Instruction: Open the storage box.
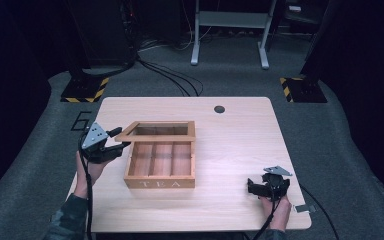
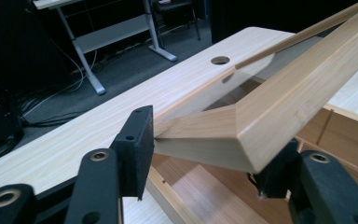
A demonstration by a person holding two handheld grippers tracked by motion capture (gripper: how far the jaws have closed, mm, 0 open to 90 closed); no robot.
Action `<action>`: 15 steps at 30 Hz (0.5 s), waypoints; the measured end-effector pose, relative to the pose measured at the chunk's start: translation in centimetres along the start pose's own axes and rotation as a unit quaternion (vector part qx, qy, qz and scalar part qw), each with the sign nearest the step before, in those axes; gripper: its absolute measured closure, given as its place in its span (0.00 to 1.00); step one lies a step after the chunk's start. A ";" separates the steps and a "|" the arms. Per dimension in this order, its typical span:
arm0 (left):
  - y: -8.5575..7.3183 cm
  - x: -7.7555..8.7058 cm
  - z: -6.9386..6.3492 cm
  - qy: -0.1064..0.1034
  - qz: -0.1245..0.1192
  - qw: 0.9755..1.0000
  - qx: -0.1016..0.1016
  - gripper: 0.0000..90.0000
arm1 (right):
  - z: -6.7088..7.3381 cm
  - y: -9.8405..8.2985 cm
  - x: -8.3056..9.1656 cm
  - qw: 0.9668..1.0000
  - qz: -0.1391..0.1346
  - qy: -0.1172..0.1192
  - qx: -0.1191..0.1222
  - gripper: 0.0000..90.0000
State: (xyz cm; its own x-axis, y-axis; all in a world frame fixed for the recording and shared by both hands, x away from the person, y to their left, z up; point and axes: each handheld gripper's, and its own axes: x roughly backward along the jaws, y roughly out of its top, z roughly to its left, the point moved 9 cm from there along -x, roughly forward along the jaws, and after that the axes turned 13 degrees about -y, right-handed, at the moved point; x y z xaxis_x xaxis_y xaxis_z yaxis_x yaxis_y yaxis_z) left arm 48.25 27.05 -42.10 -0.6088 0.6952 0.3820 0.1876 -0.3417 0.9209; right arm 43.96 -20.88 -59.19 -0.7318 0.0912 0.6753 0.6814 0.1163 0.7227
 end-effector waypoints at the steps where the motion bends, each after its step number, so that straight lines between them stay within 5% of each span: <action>1: 0.2 0.1 0.3 0.000 -0.001 1.000 0.003 0.58 | 0.0 0.0 0.0 1.000 0.000 0.000 0.000 0.03; 15: 1.7 -0.1 1.6 -0.006 0.015 1.000 -0.008 0.62 | 0.0 0.0 0.0 1.000 0.000 0.000 0.000 0.03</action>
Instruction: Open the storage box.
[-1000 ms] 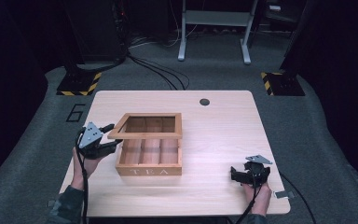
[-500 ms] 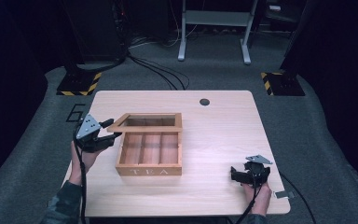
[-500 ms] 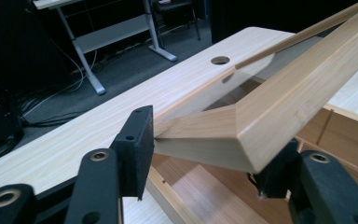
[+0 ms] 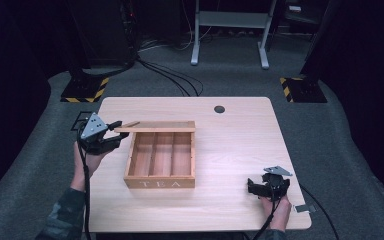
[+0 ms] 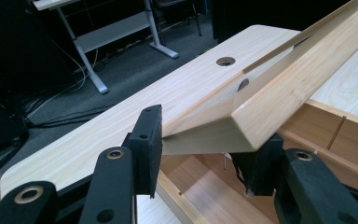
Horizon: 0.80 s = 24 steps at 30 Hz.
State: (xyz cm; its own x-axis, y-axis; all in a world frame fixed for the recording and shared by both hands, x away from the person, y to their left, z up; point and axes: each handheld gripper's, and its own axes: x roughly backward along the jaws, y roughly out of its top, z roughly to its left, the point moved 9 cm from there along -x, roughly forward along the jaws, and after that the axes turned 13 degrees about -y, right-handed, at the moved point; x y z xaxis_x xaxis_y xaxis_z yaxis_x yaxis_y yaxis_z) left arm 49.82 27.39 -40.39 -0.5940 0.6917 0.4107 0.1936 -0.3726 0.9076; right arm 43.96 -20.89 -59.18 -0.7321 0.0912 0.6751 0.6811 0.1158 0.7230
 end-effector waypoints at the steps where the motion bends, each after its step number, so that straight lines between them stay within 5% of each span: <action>1: 0.0 0.0 0.0 0.000 0.000 1.000 0.000 0.62 | 0.0 0.0 0.0 1.000 0.000 0.000 0.000 0.03; 24: 3.5 -1.0 3.8 -0.053 0.032 0.998 0.022 0.66 | 0.0 0.0 0.0 1.000 0.000 0.000 0.000 0.03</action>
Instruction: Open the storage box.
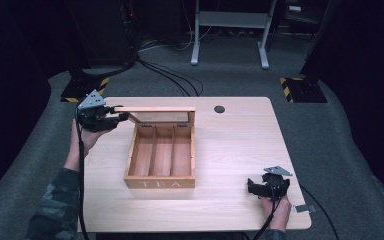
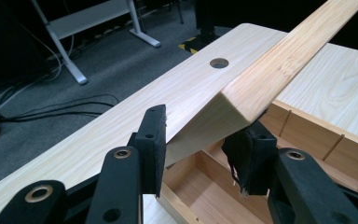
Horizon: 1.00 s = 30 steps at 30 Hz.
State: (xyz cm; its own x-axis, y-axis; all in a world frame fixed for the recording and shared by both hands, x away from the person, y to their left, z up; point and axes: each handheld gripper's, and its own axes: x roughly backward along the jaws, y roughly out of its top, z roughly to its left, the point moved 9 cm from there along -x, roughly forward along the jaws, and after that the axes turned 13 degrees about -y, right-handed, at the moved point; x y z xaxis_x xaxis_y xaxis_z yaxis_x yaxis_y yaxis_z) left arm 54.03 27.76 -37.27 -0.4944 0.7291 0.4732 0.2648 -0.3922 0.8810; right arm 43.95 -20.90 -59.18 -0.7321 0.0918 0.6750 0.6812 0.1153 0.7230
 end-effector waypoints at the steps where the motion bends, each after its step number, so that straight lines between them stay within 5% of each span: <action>1: 0.1 -0.1 0.1 -0.002 -0.001 1.000 0.001 0.66 | 0.0 0.0 0.0 1.000 0.000 0.000 0.000 0.03; 30: 1.3 -0.6 1.6 -0.013 0.009 1.000 0.009 0.67 | 0.0 0.0 0.0 1.000 0.000 0.000 0.000 0.03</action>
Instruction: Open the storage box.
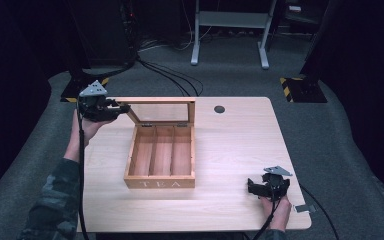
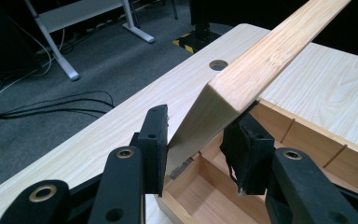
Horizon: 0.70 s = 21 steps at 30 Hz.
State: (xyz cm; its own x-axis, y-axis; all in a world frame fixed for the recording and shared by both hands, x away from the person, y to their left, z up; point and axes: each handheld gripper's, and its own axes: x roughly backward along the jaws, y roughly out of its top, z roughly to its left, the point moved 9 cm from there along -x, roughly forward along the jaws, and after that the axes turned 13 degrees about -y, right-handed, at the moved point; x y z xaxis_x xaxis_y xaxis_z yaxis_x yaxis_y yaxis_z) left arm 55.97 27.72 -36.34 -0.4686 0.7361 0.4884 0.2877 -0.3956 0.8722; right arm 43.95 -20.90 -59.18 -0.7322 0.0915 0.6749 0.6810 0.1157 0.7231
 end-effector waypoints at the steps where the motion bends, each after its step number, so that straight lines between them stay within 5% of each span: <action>1: 0.0 0.0 0.0 0.000 -0.001 1.000 0.001 0.68 | 0.0 0.0 0.0 1.000 0.000 0.000 0.000 0.03; 21: 0.0 0.0 0.1 0.001 -0.003 1.000 0.002 0.68 | 0.0 0.0 0.0 1.000 0.000 -0.002 0.000 0.03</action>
State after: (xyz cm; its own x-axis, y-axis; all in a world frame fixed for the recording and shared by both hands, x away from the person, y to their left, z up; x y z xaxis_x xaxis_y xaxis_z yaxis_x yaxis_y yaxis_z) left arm 56.03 27.72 -36.33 -0.4711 0.7376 0.4838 0.2878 -0.3899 0.8747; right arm 43.95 -20.89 -59.18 -0.7325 0.0951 0.6741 0.6807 0.1153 0.7234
